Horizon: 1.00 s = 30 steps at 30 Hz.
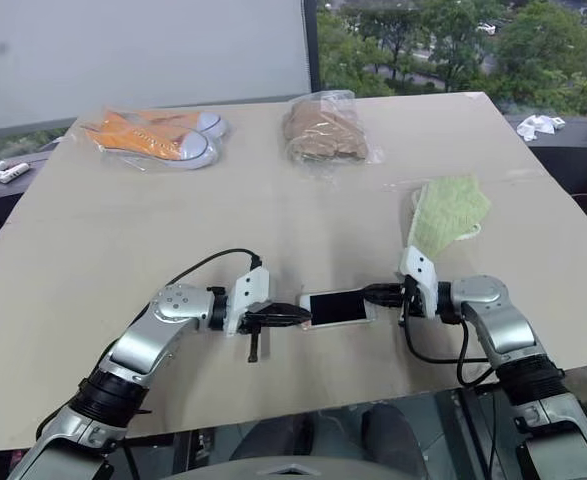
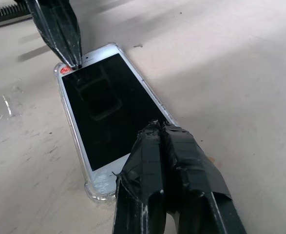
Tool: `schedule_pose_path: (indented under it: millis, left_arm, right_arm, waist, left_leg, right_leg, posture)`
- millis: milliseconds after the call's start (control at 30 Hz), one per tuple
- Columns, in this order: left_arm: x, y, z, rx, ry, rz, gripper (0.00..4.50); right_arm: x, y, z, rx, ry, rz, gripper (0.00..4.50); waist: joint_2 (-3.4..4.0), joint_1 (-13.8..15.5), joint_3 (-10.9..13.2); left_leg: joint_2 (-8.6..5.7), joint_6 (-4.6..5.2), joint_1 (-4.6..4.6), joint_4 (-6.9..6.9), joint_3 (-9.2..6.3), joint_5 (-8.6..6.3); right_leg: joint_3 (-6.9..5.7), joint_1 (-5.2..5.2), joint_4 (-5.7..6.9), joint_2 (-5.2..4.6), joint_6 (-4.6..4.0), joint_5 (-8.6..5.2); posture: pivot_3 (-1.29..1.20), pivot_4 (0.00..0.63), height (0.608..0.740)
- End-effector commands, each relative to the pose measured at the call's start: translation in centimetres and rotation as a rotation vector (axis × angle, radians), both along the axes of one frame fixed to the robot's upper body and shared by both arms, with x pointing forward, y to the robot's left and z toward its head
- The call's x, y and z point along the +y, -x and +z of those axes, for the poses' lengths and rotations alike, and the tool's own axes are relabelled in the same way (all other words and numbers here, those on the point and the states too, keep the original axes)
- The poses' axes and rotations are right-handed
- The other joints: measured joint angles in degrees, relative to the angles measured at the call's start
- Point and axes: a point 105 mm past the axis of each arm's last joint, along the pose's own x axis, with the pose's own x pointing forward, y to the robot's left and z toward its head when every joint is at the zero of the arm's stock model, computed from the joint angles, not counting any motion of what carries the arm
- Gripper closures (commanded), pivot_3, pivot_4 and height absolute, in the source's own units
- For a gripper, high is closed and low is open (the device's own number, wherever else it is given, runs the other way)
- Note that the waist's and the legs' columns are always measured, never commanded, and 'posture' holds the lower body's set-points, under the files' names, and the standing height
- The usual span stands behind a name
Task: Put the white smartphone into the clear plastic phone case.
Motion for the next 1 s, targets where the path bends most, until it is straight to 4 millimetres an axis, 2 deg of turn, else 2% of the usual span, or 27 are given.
schedule_pose_path:
  millis: [33, 133, 200, 233, 300, 367, 400, 433, 500, 533, 567, 733, 833, 933, 1000]
  left_arm:
    - [0.0, -0.2, 1.5, -0.021, 0.066, 0.03, 4.5]
    - [0.5, 0.0, 3.5, -0.006, 0.146, 0.058, 4.5]
    - [1.2, 0.1, 5.1, -0.014, 0.199, 0.101, 4.5]
    - [1.7, 0.1, 5.8, -0.026, 0.225, 0.135, 4.25]
    - [2.8, 0.2, 7.0, -0.034, 0.26, 0.191, 3.68]
    - [4.1, 0.7, 7.4, -0.04, 0.242, 0.228, 2.8]
    - [5.2, 1.0, 7.2, -0.048, 0.212, 0.26, 2.17]
    - [6.5, 1.4, 6.7, -0.043, 0.182, 0.301, 1.86]
    - [8.6, 2.2, 5.7, -0.04, 0.122, 0.364, 1.0]
    - [9.3, 2.6, 5.3, -0.041, 0.1, 0.389, 0.5]
    - [9.7, 2.8, 5.1, -0.043, 0.087, 0.402, 0.02]
    - [11.1, 4.0, 4.1, -0.054, 0.001, 0.45, 0.02]
    - [11.4, 4.3, 3.8, -0.076, -0.011, 0.467, 0.02]
    - [11.4, 4.6, 3.4, -0.092, -0.018, 0.473, 0.02]
    - [11.4, 4.6, 3.3, -0.104, -0.012, 0.478, 0.02]
  right_arm:
    - [0.6, 1.3, -0.6, 0.051, -0.06, 0.007, 4.43]
    - [-0.1, 1.2, 2.5, 0.02, -0.183, -0.023, 4.43]
    - [-1.0, 1.3, 4.4, 0.002, -0.237, -0.047, 4.43]
    - [-1.6, 1.4, 5.1, -0.004, -0.249, -0.057, 3.86]
    - [-2.9, 1.6, 6.0, 0.003, -0.257, -0.086, 3.06]
    - [-4.4, 2.1, 6.2, 0.01, -0.222, -0.107, 2.16]
    - [-5.4, 2.5, 6.1, 0.019, -0.196, -0.116, 1.51]
    - [-6.6, 2.7, 5.9, 0.019, -0.167, -0.136, 1.19]
    - [-8.5, 3.1, 5.7, 0.017, -0.112, -0.156, 0.28]
    - [-9.3, 3.0, 5.7, -0.002, -0.09, -0.169, 0.0]
    - [-9.8, 2.9, 5.7, -0.014, -0.078, -0.175, 0.0]
    - [-12.1, 2.2, 5.2, -0.083, 0.005, -0.197, 0.0]
    - [-12.3, 2.1, 5.1, -0.116, 0.027, -0.177, 0.0]
    - [-12.4, 2.2, 5.4, -0.307, 0.12, -0.104, 0.0]
    - [-12.6, 2.5, 5.0, -0.286, 0.129, -0.087, 0.0]
  waist:
    - [0.12, 0.0, 0.1]
    - [0.45, -0.1, 0.4]
    - [0.63, 0.0, 0.6]
    - [0.81, 0.1, 0.8]
    - [0.93, 0.2, 0.9]
    - [0.93, 0.3, 0.9]
    - [0.93, 0.4, 0.9]
    - [0.95, 0.4, 1.0]
    - [1.03, 0.3, 1.0]
    - [1.03, 0.3, 1.1]
    - [0.99, 0.3, 1.1]
    - [1.02, 0.9, 1.2]
    - [1.04, 1.3, 1.2]
    - [1.05, 1.6, 1.2]
    - [1.03, 1.6, 1.2]
  left_leg:
    - [0.0, 0.0, -0.04, -0.02, -0.01, 0.0]
    - [-0.01, -0.01, -0.32, -0.05, 0.0, 0.0]
    - [-0.01, -0.15, -0.95, 0.0, 0.0, 0.1]
    - [-0.01, -0.29, -1.28, 0.06, -0.01, 0.18]
    - [-0.08, -0.29, -1.52, 0.1, 0.01, 0.19]
    - [-0.09, -0.29, -1.72, 0.12, 0.0, 0.19]
    - [-0.08, -0.29, -1.9, 0.13, -0.02, 0.19]
    - [-0.08, -0.29, -1.98, 0.13, -0.03, 0.19]
    - [-0.08, -0.29, -2.03, 0.1, -0.02, 0.19]
    - [-0.08, -0.29, -2.03, 0.06, 0.01, 0.19]
    - [-0.09, -0.28, -2.04, 0.06, 0.02, 0.19]
    - [-0.08, -0.28, -1.99, 0.14, 0.05, 0.19]
    - [-0.08, -0.28, -1.99, 0.15, 0.05, 0.2]
    - [-0.07, -0.28, -2.0, 0.14, 0.06, 0.19]
    - [-0.08, -0.28, -2.01, 0.15, 0.06, 0.19]
  right_leg:
    - [-0.01, -0.03, -0.04, 0.0, 0.0, 0.0]
    - [0.01, -0.29, -0.06, -0.03, 0.0, 0.01]
    - [0.02, -0.98, 0.06, -0.03, -0.01, 0.03]
    - [0.01, -1.28, 0.11, -0.04, -0.01, 0.04]
    - [0.01, -1.47, 0.12, -0.12, -0.01, 0.05]
    - [0.0, -1.64, 0.1, -0.12, -0.01, 0.05]
    - [-0.03, -1.8, 0.08, -0.11, -0.01, 0.05]
    - [-0.05, -1.87, 0.06, -0.11, -0.01, 0.05]
    - [-0.05, -1.91, -0.02, -0.11, -0.01, 0.04]
    - [-0.01, -1.91, -0.1, -0.11, -0.01, 0.04]
    - [-0.01, -1.9, -0.1, -0.12, -0.01, 0.04]
    - [0.0, -1.81, -0.07, -0.13, -0.05, 0.08]
    - [-0.02, -1.82, -0.06, -0.13, -0.05, 0.08]
    - [-0.02, -1.84, -0.05, -0.13, -0.05, 0.08]
    - [-0.02, -1.84, -0.06, -0.13, -0.05, 0.08]
  posture:
    - [0.0, 0.15, 0.74]
    - [0.0, 0.15, 0.74]
    - [0.0, 0.15, 0.74]
    - [0.0, 0.15, 0.74]
    - [0.0, 0.15, 0.74]
    - [0.0, 0.15, 0.74]
    - [0.0, 0.15, 0.74]
    - [0.0, 0.15, 0.74]
    - [0.0, 0.15, 0.74]
    - [0.0, 0.15, 0.74]
    - [0.0, 0.15, 0.74]
    - [0.0, 0.15, 0.74]
    - [0.0, 0.15, 0.74]
    - [0.0, 0.15, 0.74]
    - [0.0, 0.15, 0.74]
